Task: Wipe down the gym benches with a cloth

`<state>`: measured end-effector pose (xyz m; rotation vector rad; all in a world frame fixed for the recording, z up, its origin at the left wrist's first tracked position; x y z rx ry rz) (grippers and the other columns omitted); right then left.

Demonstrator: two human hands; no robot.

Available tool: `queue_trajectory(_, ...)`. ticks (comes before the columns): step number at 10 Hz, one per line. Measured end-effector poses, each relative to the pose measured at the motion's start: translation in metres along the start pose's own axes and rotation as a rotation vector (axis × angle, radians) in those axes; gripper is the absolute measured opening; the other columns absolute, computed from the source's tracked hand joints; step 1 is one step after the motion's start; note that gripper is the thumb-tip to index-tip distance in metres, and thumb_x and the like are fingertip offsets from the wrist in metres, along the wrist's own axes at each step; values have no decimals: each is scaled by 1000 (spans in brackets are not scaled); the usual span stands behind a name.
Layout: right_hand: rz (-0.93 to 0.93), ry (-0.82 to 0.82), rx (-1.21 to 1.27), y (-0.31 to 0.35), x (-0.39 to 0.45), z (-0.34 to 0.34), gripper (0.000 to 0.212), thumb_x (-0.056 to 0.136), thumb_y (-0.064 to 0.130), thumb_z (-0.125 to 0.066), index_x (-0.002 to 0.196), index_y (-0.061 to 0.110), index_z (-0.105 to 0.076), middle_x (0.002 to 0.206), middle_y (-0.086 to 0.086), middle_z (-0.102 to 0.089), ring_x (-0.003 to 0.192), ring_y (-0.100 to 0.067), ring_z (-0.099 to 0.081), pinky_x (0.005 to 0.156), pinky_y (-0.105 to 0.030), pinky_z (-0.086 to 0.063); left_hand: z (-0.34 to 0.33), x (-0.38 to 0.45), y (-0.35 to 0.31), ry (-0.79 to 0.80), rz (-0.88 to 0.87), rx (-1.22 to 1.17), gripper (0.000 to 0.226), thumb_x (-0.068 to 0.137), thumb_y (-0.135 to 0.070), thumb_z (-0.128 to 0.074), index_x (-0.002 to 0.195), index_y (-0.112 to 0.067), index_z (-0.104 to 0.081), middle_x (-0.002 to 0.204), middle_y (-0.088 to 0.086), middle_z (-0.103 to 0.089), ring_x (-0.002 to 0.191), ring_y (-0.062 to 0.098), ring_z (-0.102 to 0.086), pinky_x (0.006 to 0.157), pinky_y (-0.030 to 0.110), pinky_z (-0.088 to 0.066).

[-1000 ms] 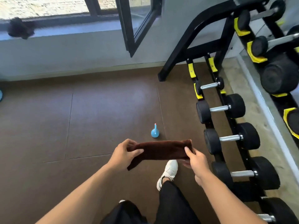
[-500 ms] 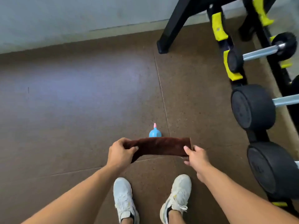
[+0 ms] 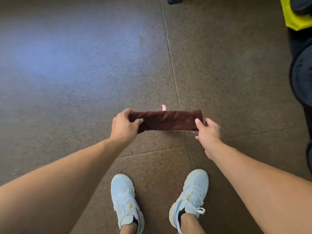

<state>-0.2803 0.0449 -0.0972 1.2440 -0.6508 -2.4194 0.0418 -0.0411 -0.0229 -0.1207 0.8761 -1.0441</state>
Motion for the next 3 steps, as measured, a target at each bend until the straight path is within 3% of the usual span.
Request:
queue_trajectory(1,-41,26,0,2,1,-1,41,95,49,-64,129,27,-69,125,-2,-73,113,-29,-69,101,-56,-56,-5,7,-4,93,16,30,57,86,-29,-81,138,-16,-60,131,6,-68,125,25,-62,99,27,-44)
queue_trajectory(2,-68,-9,-17,3,-10,14,48,104,38,-60,149,24,-55,143,3,-63,128,-25,-62,114,-49,-47,-8,-2,3,211,61,32,80,83,-37,-84,152,-21,-46,150,8,-55,137,25,-53,114,36,-42)
queue_trajectory(3,-16,-9,-36,4,-49,32,41,104,33,-61,145,28,-58,140,1,-66,125,-26,-65,112,-52,-49,14,-32,7,189,54,-45,70,87,-37,-80,149,-23,-50,150,2,-56,138,19,-53,113,36,-44)
Point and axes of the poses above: each hand's wrist, its own x-axis towards the middle knuckle, its own z-axis out of the back of the hand, y = z × x, the point moved 9 cm from there along x, towards the middle knuckle
